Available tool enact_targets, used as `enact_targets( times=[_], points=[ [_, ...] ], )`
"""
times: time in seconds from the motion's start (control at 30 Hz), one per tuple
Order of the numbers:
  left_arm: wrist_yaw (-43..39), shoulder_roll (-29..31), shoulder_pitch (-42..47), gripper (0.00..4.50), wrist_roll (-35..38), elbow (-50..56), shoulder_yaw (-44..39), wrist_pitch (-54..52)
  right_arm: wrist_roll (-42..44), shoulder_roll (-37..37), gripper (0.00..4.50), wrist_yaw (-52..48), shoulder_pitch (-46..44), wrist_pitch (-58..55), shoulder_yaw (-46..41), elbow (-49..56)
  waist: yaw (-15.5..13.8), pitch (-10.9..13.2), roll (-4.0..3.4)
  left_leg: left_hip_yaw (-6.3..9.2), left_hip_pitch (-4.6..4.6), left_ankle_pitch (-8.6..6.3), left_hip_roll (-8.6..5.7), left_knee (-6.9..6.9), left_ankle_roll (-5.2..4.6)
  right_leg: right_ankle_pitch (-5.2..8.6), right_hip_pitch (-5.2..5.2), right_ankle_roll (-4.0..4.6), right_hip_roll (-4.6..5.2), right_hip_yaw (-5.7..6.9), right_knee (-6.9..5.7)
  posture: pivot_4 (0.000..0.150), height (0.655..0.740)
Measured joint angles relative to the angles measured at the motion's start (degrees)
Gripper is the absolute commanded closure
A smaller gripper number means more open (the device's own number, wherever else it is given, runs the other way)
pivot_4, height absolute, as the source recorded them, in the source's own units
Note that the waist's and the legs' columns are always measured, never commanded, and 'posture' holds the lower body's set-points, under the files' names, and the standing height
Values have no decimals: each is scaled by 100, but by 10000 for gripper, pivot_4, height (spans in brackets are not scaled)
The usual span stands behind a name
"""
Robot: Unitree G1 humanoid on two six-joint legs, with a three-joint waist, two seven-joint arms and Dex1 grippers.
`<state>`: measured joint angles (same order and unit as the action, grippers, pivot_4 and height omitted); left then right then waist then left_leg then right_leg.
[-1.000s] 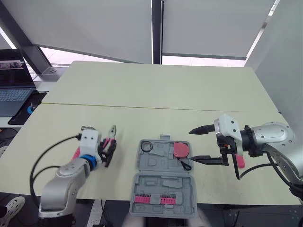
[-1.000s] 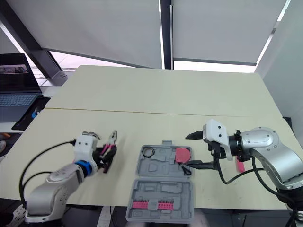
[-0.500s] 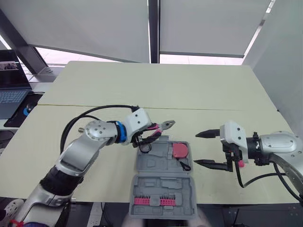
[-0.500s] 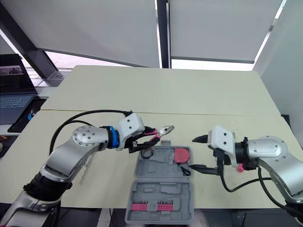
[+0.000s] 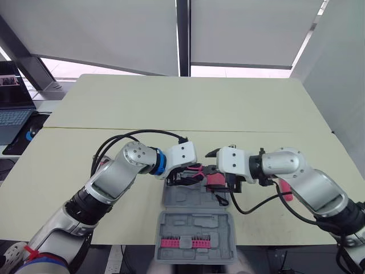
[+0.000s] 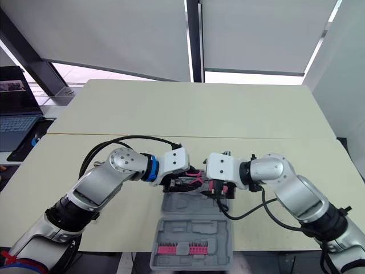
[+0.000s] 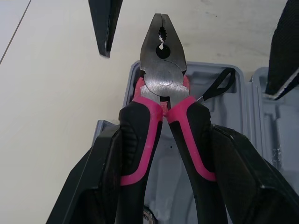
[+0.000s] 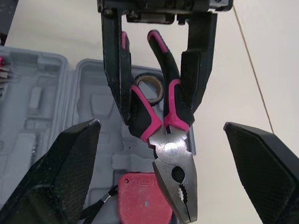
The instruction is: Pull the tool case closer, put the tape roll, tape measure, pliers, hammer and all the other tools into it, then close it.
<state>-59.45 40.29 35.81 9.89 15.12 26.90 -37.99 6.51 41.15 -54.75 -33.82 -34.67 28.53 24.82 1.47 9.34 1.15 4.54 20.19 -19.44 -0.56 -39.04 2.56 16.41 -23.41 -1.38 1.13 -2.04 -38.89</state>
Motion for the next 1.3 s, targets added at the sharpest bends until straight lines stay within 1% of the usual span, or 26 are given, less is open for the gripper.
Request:
enact_targets(
  times=[0.23,0.33,0.4,0.5,0.6,0.67,0.9,0.97,1.17,1.3],
  points=[
    [-149,19,-50,21053,-85,-1,0,116,-284,-10,0,-433,-128,373,225,-430,9,0,0,4,15,0,1,-6,0,0,-13,0,0,5,-7,1500,7400],
    [-199,19,-67,21054,-105,-1,0,125,-365,-22,5632,-527,-128,527,226,-500,13,0,0,2,15,0,1,-7,-1,0,-13,0,0,4,-8,1500,7400],
    [-242,18,-79,21055,-110,-2,0,130,-467,-56,12616,-584,-129,652,233,-508,15,0,0,3,15,0,1,-8,-1,0,-13,0,-1,5,-9,1500,7400],
    [-259,14,-83,21057,-112,-2,0,143,-622,-104,21786,-649,-130,832,268,-562,16,0,0,2,15,0,1,-9,0,0,-13,0,-1,4,-9,1500,7400],
    [-276,4,-104,21069,-107,-2,0,142,-795,-127,28502,-651,-130,1039,269,-658,17,0,0,2,15,0,1,-11,0,0,-13,0,0,4,-9,1500,7400],
    [-276,3,-122,21078,-108,-3,0,141,-877,-154,31714,-656,-129,1120,269,-696,17,0,0,3,15,0,1,-11,0,0,-13,0,-1,5,-10,1500,7400],
    [-275,26,-150,21213,-108,-1,0,144,-1023,-211,31711,-677,-106,1304,264,-753,17,0,0,3,16,0,1,-12,0,0,-13,0,-1,4,-11,1500,7400],
    [-286,26,-157,21219,-93,10,-4,144,-948,-215,24581,-759,-72,1229,205,-716,16,0,0,3,16,0,1,-12,0,0,-13,0,0,4,-11,1500,7400],
    [-334,98,-160,21224,-92,9,-22,90,-1017,-67,10773,-894,-65,1069,180,-571,16,0,0,3,16,0,1,-14,-1,0,-13,0,-1,5,-12,1500,7400],
    [-370,108,-163,21225,-89,9,-23,34,-1164,-49,10467,-945,-91,910,200,-534,19,0,0,3,16,0,1,-16,-1,0,-13,0,-1,5,-13,1500,7400]
  ],
)
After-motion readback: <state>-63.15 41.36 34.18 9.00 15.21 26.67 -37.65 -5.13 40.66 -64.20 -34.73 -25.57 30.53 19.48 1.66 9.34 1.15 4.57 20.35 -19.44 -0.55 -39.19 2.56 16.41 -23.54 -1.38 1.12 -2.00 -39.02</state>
